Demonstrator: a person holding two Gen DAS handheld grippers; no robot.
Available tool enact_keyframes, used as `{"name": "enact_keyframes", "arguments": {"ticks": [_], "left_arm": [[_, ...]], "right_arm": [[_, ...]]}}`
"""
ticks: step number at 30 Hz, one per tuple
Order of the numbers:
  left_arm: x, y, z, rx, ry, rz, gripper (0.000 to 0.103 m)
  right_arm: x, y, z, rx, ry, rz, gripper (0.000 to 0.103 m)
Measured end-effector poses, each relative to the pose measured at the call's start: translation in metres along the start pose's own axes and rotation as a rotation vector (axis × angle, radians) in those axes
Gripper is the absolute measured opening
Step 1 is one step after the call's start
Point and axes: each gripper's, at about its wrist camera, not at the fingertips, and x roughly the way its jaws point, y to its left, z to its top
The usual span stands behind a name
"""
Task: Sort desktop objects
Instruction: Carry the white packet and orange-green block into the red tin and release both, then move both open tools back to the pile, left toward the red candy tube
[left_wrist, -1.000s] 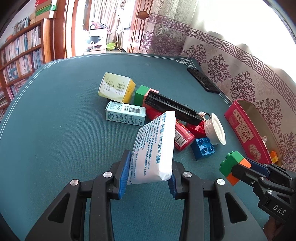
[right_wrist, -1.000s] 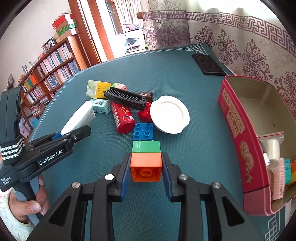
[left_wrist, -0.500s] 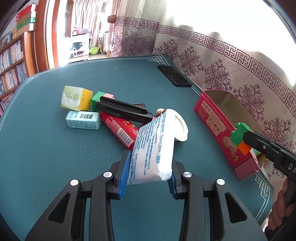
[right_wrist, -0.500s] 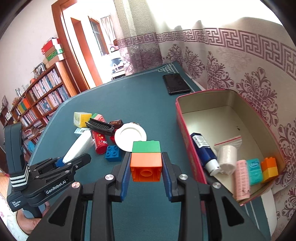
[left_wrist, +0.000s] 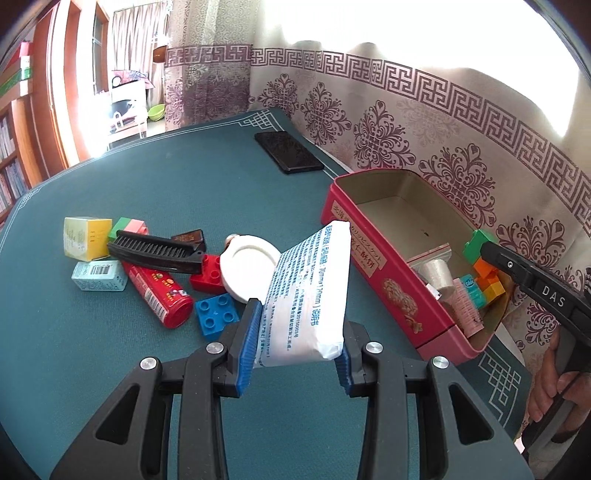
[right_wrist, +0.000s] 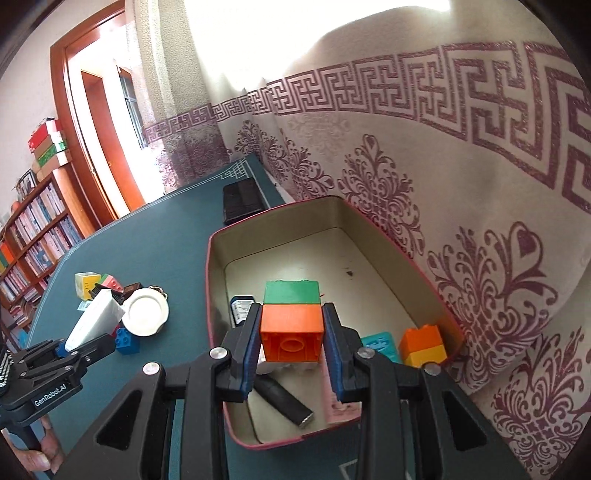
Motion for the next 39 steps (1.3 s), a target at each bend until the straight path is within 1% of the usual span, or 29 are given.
{"name": "enact_keyframes", "arguments": {"ticks": [4,6,10,14,19,21,22,24,25,26,28,30,33,39], "left_arm": [[0.006,-0.025,0.003,0.042,-0.004,-0.014,0.039],[0.008,-0.038,0.013,0.056,-0.011,-0.028,0.039],[0.014,-0.062,0.033,0.075,-0.015,-0.069,0.039],[0.025,-0.086,0.049,0.09,-0.001,-0.119,0.039],[0.042,-0.102,0.056,0.091,0.024,-0.169,0.039],[0.051,-0.103,0.059,0.069,0.055,-0.187,0.042],[0.055,-0.103,0.06,0.053,0.076,-0.199,0.044],[0.062,-0.102,0.062,0.019,0.11,-0.23,0.054],[0.064,-0.1,0.061,0.006,0.118,-0.242,0.056],[0.065,-0.098,0.06,-0.005,0.12,-0.248,0.057],[0.065,-0.095,0.059,-0.017,0.117,-0.245,0.057],[0.064,-0.09,0.06,-0.03,0.114,-0.237,0.057],[0.061,-0.081,0.061,-0.049,0.102,-0.227,0.057],[0.058,-0.066,0.058,-0.049,0.089,-0.163,0.057]], "right_arm": [[0.012,-0.025,-0.001,0.044,0.013,-0.038,0.035],[0.02,-0.034,-0.003,0.066,0.03,-0.054,0.035],[0.028,-0.039,-0.004,0.063,0.052,-0.057,0.035],[0.026,-0.04,-0.001,0.063,0.038,-0.05,0.039],[0.027,-0.043,-0.001,0.074,0.041,-0.044,0.04],[0.028,-0.043,-0.001,0.076,0.044,-0.043,0.041],[0.028,-0.044,-0.001,0.077,0.045,-0.044,0.043],[0.029,-0.044,-0.002,0.081,0.048,-0.044,0.05],[0.029,-0.044,-0.002,0.083,0.047,-0.045,0.058],[0.028,-0.045,-0.002,0.085,0.044,-0.046,0.069],[0.026,-0.045,-0.002,0.087,0.028,-0.052,0.079],[0.023,-0.044,-0.002,0.084,0.015,-0.057,0.079],[0.022,-0.043,-0.002,0.085,0.018,-0.055,0.08],[0.022,-0.036,-0.004,0.076,0.024,-0.044,0.08]]}}
